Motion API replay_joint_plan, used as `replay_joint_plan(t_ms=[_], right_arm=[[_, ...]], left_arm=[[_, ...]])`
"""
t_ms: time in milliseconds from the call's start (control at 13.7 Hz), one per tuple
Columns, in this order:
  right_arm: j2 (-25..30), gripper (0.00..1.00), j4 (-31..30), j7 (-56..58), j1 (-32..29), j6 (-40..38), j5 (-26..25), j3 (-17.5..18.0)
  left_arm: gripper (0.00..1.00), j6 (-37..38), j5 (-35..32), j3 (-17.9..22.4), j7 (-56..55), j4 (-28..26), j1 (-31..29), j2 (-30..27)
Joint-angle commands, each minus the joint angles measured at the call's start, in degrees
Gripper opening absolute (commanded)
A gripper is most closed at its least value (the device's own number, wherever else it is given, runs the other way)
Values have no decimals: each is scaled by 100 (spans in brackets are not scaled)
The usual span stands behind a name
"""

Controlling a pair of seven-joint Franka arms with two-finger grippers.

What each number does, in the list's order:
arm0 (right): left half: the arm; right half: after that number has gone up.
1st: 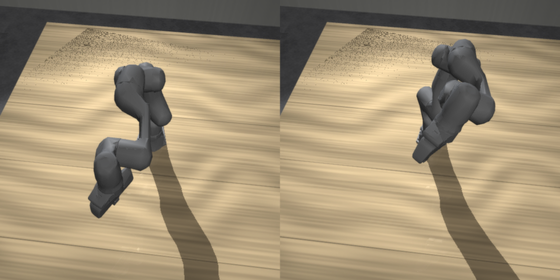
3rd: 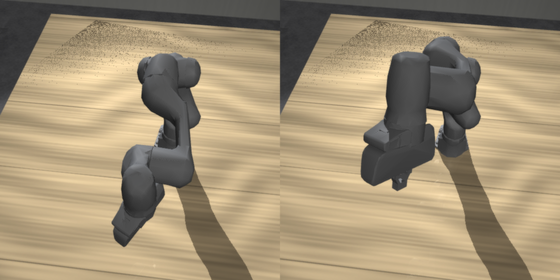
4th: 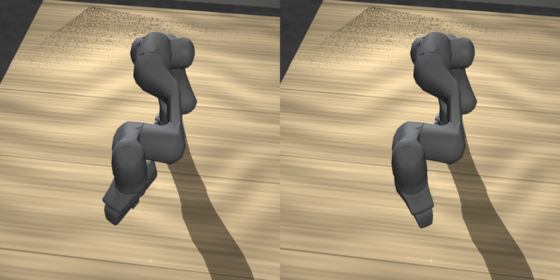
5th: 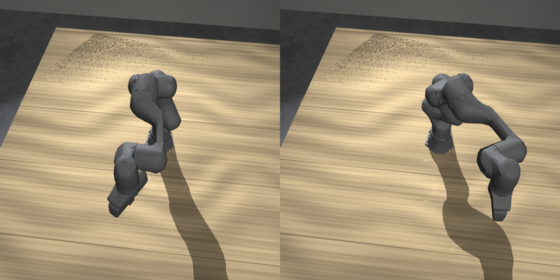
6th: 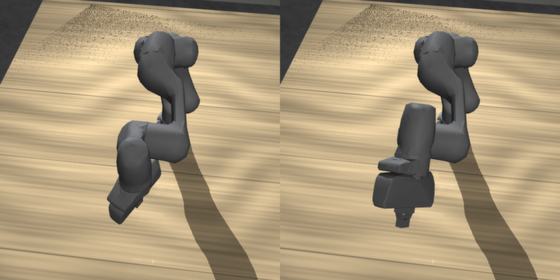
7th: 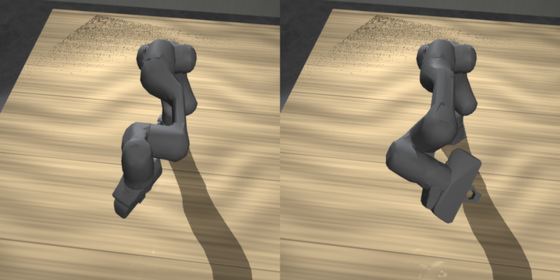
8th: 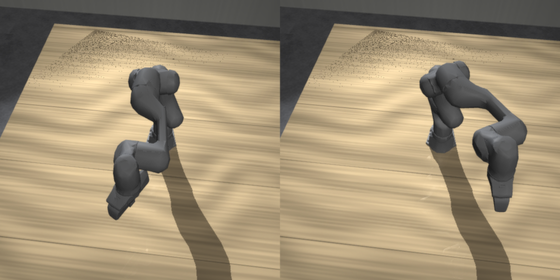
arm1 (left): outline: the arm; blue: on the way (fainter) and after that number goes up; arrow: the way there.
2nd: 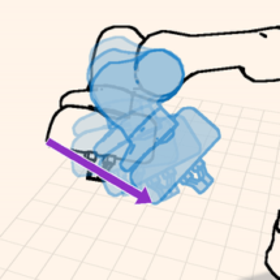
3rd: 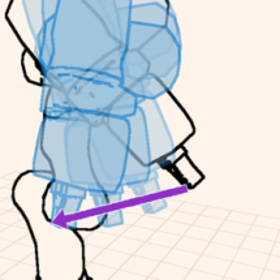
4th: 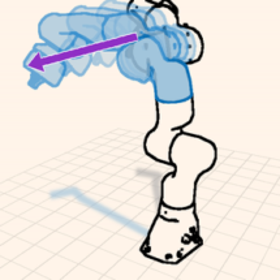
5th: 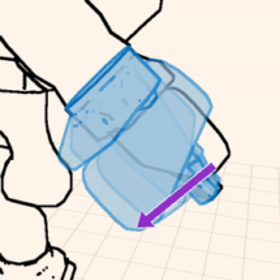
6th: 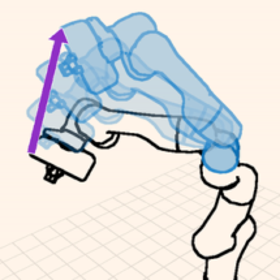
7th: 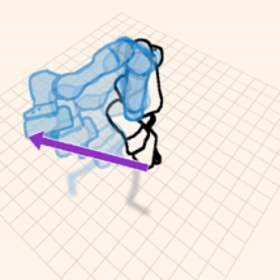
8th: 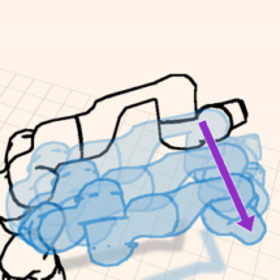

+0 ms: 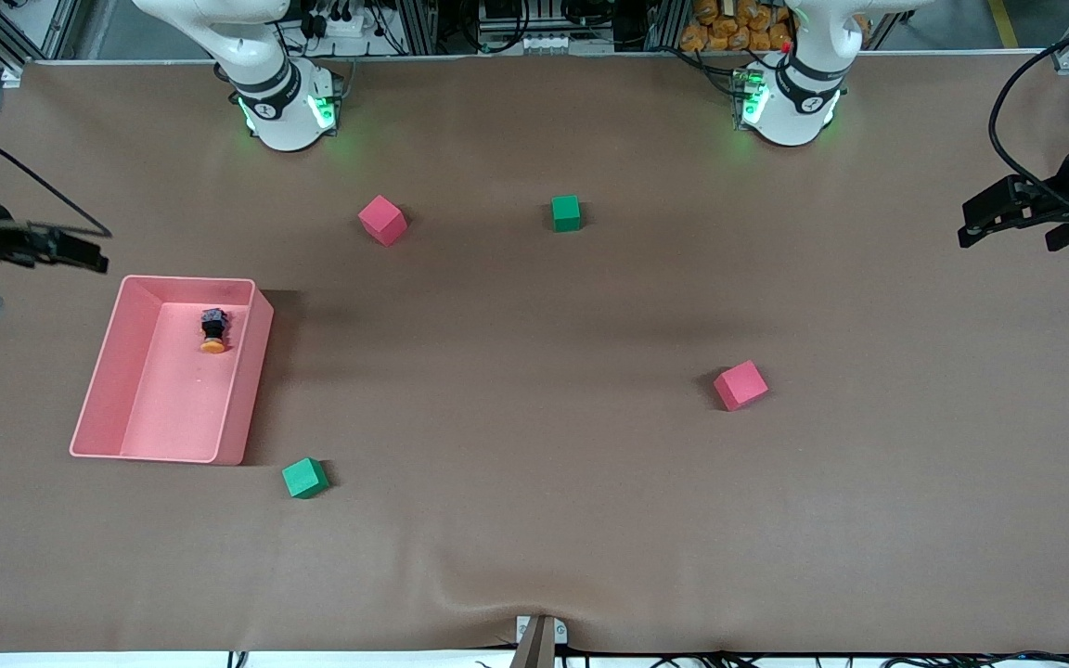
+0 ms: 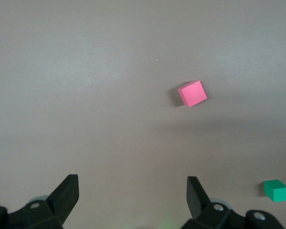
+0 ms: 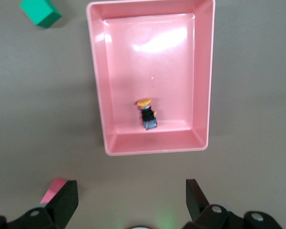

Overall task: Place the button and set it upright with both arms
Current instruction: 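Reach the right gripper down into the pink tray toward the button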

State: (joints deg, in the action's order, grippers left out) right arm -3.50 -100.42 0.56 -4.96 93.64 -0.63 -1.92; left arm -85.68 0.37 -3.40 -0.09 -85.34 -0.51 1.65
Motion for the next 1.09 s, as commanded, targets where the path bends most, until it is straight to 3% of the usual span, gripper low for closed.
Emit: replay_joint_plan(t_ms=[0, 583, 802, 1021], right_arm=[[69, 100, -906, 58, -172, 995, -86, 51], [-791, 100, -2296, 463, -330, 3685, -86, 51], [-1012, 100, -2456, 463, -330, 3960, -86, 51], [-1091, 100, -3096, 463, -382, 4977, -95, 51]], left_arm=[[100, 112, 103, 23, 70, 106, 16, 20], [100, 262, 103, 23, 88, 141, 16, 28], [100, 262, 103, 15, 96, 141, 7, 28], [100, 262, 103, 23, 96, 141, 7, 28]])
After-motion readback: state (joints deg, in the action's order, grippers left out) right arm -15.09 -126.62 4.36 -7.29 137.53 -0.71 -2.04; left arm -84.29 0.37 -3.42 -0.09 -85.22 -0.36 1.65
